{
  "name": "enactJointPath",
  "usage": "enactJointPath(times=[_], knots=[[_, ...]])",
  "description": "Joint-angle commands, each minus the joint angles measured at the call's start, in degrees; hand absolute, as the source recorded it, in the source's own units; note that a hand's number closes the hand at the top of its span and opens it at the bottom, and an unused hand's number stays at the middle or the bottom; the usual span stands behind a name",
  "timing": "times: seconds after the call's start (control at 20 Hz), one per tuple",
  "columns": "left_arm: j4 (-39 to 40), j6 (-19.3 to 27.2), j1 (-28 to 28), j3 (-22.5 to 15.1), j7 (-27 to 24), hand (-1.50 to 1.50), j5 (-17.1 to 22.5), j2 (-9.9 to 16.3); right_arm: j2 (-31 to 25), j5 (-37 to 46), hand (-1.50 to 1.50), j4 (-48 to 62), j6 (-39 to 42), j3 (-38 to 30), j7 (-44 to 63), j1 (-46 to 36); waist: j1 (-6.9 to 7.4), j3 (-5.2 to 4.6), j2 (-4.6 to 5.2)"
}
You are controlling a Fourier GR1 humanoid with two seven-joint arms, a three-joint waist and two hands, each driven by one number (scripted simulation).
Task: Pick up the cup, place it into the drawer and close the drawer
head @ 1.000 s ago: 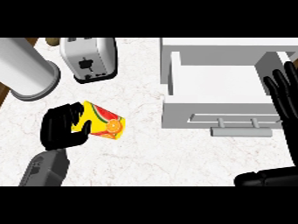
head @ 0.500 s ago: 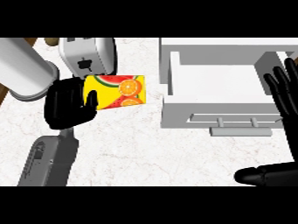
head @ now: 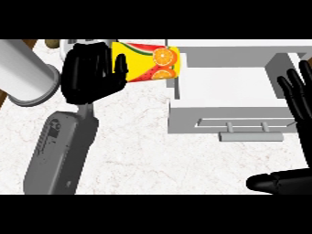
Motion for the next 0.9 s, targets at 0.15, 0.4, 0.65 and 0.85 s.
enactJointPath(times=[0.15,0.4,0.65,0.85], knots=[[6.72,5.43,-11.17,-0.01,2.93,1.50,-2.43,-0.30,-1.37,-1.42,-1.50,-0.67,1.22,-2.02,0.08,1.17,-0.20,0.00,0.06],[13.03,7.98,-17.18,-1.92,3.80,1.50,-2.20,-0.30,0.61,0.18,-1.50,2.72,1.63,-0.02,-3.48,1.94,-0.39,0.02,0.18],[18.05,13.83,-21.88,-7.03,4.38,1.50,-0.95,-0.30,-1.73,-1.20,-1.50,1.22,1.72,-2.47,-0.96,0.02,-0.67,0.01,0.13],[24.33,14.00,-29.37,-4.05,7.49,1.50,-1.67,-0.31,-2.14,-3.57,-1.50,-2.78,2.39,-2.79,1.54,2.27,-0.74,0.01,0.06]])
